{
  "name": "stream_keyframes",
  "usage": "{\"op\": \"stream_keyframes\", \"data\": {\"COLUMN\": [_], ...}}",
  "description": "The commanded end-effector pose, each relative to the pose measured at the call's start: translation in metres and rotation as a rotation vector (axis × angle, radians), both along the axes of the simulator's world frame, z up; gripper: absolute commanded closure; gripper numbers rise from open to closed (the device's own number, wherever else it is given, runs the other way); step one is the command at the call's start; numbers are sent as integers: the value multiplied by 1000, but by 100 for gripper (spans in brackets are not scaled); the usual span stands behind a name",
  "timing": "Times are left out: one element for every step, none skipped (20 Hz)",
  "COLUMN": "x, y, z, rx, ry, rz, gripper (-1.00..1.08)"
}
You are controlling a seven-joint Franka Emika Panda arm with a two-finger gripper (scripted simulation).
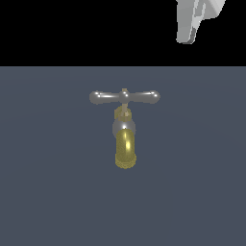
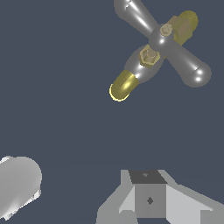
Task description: Turn on the faucet by rotating a designated handle.
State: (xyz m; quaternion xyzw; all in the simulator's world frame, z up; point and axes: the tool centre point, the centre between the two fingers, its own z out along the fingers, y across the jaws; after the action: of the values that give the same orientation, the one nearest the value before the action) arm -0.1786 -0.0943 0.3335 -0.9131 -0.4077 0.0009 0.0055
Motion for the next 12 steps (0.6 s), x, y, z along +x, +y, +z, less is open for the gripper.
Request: {"op": "stream_keyframes", "data": {"x": [8, 12, 15, 18, 22, 25, 29, 32, 35, 39, 42, 46], "y": [-4, -6, -7, -8, -9, -10, -11, -12, -13, -14, -14, -15], "z": [-11, -16, -20, -24, -28, -33, -37, -41, -45, -49, -53, -57], "rx": [-2, -3, -3, -4, -4, -5, -5, -6, -6, -7, -7, -8], "ry": [-1, -1, -2, -2, -2, -2, -3, -3, -3, -3, -4, -4], "rz": [60, 83, 107, 130, 153, 175, 198, 220, 243, 265, 286, 308], "gripper": [108, 108, 108, 108, 108, 108, 108, 108, 108, 108, 108, 108]}}
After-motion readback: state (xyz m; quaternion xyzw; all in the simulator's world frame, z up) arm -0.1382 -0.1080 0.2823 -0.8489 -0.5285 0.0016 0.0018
